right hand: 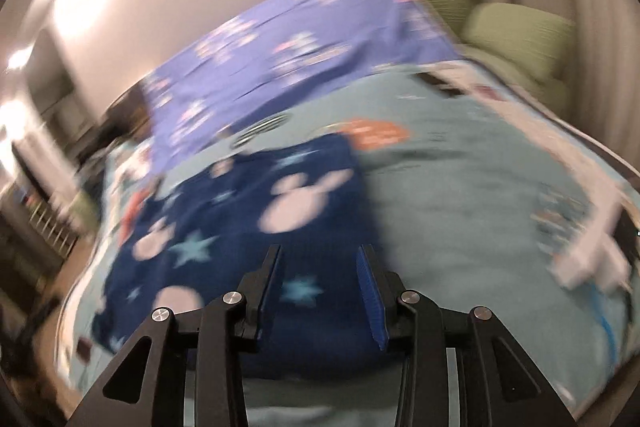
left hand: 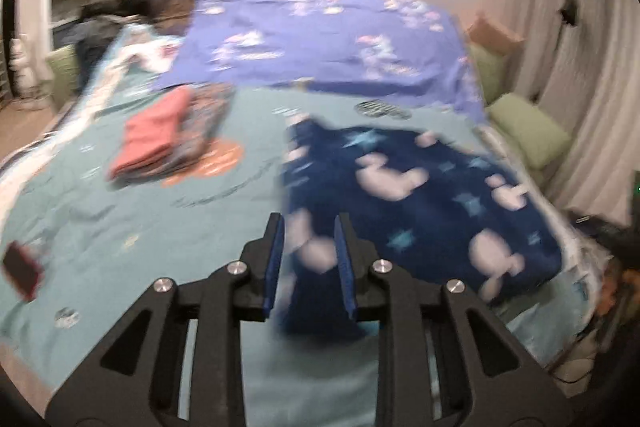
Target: Fold small clothes
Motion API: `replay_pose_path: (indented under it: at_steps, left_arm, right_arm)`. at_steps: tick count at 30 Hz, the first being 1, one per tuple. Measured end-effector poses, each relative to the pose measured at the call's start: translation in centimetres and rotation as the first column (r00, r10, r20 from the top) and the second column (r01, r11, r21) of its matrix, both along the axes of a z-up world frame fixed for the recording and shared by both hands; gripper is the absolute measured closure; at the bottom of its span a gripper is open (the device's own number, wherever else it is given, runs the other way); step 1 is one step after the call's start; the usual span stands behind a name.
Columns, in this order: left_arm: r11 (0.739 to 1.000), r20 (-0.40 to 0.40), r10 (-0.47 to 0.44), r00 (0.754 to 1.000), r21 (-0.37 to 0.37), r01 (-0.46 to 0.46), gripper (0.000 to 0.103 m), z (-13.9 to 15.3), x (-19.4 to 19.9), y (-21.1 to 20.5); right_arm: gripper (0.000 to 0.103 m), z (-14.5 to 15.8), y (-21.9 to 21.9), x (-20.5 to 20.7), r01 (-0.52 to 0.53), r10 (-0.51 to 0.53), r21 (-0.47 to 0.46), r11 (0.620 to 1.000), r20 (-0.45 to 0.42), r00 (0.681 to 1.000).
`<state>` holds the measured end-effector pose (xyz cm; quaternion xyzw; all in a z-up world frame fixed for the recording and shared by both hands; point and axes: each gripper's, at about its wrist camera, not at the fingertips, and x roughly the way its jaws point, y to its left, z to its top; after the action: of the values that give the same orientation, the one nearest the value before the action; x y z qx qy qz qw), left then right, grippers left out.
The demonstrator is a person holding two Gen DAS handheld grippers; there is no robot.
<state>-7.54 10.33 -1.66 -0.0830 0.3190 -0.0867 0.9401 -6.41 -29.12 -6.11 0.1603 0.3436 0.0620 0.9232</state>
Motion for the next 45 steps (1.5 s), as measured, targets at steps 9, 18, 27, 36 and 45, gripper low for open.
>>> replay_pose_path:
  at_steps: [9, 18, 27, 36, 45]
  left_arm:
    - [0.994, -0.236, -0.08, 0.968, 0.048, 0.094, 0.078, -9.8, 6.6, -4.4]
    - [0.98, -0.083, -0.188, 0.979, 0.051, 0.193, 0.074, -3.7, 7.8, -6.7]
    - [0.98, -0.203, -0.096, 0.975, 0.155, 0.129, 0.052, -8.4, 17.1, -9.6]
    - [0.988, -0.188, -0.091, 0.978, 0.109, 0.112, 0.051, -8.2, 16.2, -8.0]
    - [0.966, -0.123, 0.07, 0.99, 0.255, -0.036, 0.048, -5.5, 20.8, -5.0]
  right_arm:
    - [0.069, -6.7, 6.3, 4.5, -0.125, 0.093, -0.261, 0.957, -0.13, 0.987]
    - [0.074, -0.8, 7.5, 7.3, -0.222, 0.22, -0.09, 0.971, -0.03, 0.975]
    - [0.065, -6.4, 12.3, 14.9, -0.334, 0.306, -0.168, 0.927, -0.172, 0.936]
    - [0.065, -3.5, 8.1, 13.9, -0.247, 0.243, -0.106, 0.963, -0.051, 0.969]
    - [0.061, -4.9, -4.7, 18.6, 0.126, -0.164, -0.188, 0.974, -0.202, 0.965]
